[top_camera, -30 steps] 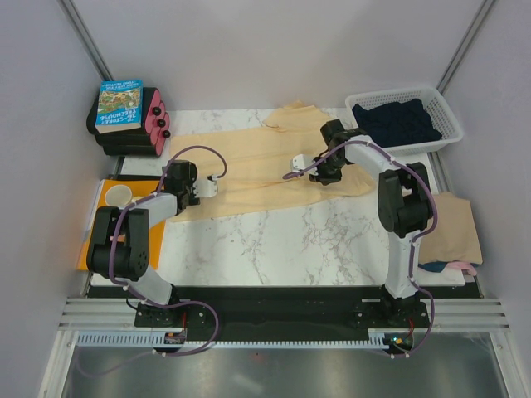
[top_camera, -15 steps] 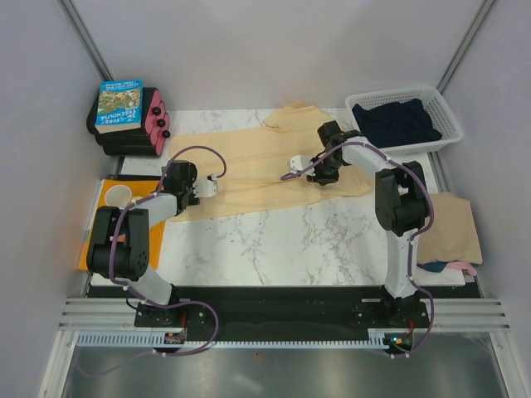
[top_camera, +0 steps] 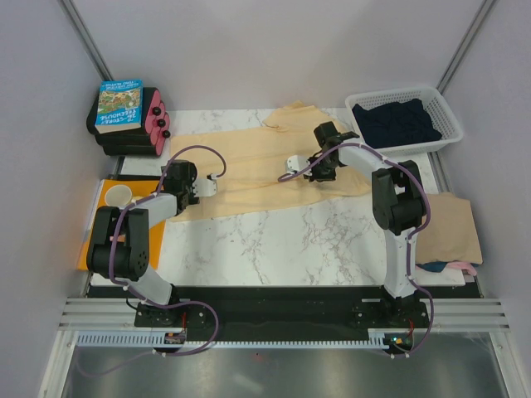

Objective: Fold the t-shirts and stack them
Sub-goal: Fold the flattened tshirt in 1/3 of the way

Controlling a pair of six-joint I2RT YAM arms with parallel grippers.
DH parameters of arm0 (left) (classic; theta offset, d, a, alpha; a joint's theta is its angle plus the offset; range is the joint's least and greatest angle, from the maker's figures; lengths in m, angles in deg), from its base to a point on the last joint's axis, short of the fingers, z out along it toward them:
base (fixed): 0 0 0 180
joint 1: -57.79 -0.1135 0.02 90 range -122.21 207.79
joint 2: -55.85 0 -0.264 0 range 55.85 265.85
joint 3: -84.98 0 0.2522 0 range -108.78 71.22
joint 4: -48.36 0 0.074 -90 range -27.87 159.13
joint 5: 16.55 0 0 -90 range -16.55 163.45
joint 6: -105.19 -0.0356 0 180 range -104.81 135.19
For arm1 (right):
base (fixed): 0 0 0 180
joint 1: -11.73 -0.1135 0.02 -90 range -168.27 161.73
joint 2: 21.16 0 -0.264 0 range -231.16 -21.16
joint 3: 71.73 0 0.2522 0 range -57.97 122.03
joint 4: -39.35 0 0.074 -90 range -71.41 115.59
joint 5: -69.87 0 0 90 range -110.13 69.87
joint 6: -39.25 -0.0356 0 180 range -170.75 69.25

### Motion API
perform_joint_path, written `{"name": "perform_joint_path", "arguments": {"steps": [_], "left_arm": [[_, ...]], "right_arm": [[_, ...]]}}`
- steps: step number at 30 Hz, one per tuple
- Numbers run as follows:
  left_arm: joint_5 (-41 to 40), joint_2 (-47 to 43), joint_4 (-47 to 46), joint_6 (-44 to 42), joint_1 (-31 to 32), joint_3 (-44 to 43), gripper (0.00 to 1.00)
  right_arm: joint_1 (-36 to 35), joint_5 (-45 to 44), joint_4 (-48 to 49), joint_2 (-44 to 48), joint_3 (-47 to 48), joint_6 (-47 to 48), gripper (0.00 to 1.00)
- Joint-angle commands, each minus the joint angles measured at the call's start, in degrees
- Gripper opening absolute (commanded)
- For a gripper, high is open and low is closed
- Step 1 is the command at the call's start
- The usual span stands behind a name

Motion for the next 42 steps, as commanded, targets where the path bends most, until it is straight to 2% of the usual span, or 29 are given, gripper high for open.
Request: {"name": "perform_joint_path", "arguments": {"steps": [1, 13, 14, 15, 18, 20, 21, 24, 42], "left_arm": [[0.05, 0.41, -2.39, 1.81, 0.24, -0.81, 0.90], [0.14, 1.47, -2.39, 1.99, 0.41, -2.14, 0.90], [0.14, 1.47, -2.48, 1.99, 0.41, -2.05, 0.90], [0.14, 1.47, -2.39, 1.90, 0.41, -2.05, 0.90], [0.05, 1.47, -2.39, 1.99, 0.41, -1.87, 0.89], [0.05, 1.55, -2.39, 2.08, 0.41, -1.87, 0.89], [-0.04, 1.64, -2.39, 1.99, 0.41, -1.96, 0.89], [-0.04, 1.64, -2.39, 1.99, 0.41, -2.14, 0.89], [-0.21, 1.73, -2.39, 2.08, 0.77, -2.14, 0.90]], "right_arm": [[-0.44, -0.88, 3.57, 1.64, 0.58, 0.66, 0.00], [-1.41, -2.54, 4.71, 1.20, 6.29, 2.59, 0.01], [-1.50, -2.63, 4.28, 1.56, 5.94, 3.11, 0.07], [-1.50, -2.63, 3.32, 1.82, 5.16, 4.42, 0.19], [-1.67, -2.28, 2.34, 3.40, 2.44, 5.14, 0.18], [-1.85, -2.37, 1.38, 4.11, 1.64, 5.84, 0.27], [-1.85, -2.28, 0.50, 4.28, 1.46, 5.84, 0.39], [-1.85, -1.93, -0.90, 4.99, 0.67, 6.11, 0.49], [-1.85, -2.19, 2.69, 1.56, -1.79, 2.51, 0.48]]}}
